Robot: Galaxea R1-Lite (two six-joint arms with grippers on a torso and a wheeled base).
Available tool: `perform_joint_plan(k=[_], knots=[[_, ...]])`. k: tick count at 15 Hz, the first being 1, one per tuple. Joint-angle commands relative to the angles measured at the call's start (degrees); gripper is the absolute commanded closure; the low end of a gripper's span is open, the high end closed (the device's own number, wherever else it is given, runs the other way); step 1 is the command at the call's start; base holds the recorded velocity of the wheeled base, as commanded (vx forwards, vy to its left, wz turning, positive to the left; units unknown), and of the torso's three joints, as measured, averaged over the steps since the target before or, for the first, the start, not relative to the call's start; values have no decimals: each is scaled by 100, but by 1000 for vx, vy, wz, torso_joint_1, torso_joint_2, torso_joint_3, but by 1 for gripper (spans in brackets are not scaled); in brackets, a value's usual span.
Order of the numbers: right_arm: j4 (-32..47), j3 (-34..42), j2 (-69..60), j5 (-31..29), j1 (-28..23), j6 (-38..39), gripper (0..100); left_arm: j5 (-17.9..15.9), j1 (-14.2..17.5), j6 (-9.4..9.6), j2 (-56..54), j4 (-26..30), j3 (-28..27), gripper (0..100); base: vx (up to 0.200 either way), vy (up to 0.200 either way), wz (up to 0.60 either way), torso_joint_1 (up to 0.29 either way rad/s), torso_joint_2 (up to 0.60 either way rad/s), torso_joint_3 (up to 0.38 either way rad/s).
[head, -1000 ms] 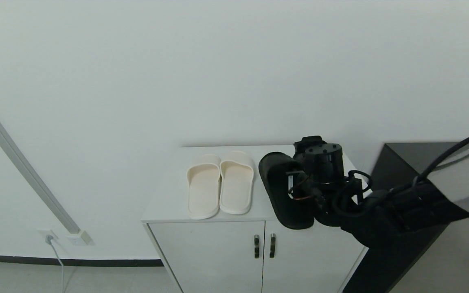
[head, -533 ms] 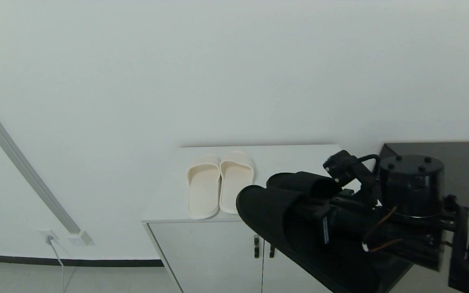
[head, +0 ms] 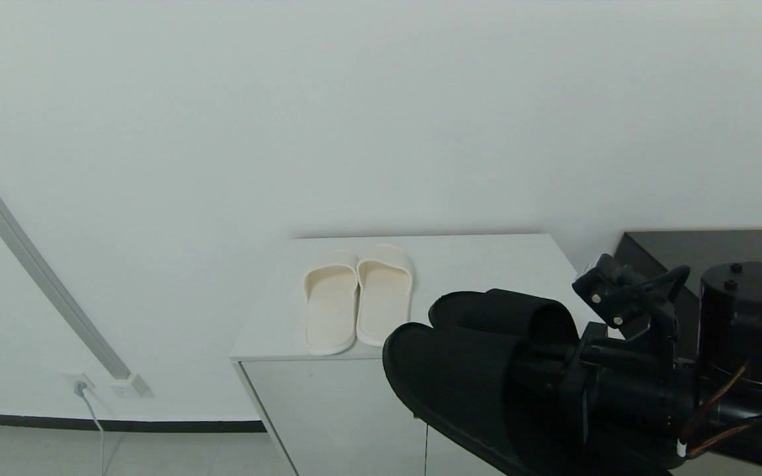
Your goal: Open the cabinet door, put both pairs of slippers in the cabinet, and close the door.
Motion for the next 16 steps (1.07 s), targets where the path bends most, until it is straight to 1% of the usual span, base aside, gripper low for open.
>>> perform_joint_plan(k=[1, 4, 16], knots=[[1, 27, -26, 65, 9, 1, 100, 4, 1, -1, 6, 0, 1, 100, -200, 0, 0, 27, 2, -7], [-25, 88, -17, 135, 0, 10, 100, 4, 1, -1, 6, -9, 1, 100, -200, 0, 0, -2, 2, 4], [-34, 229, -26, 214, 0, -60, 100, 13, 1, -1, 6, -9, 1, 100, 0, 0, 0, 0, 0, 0]])
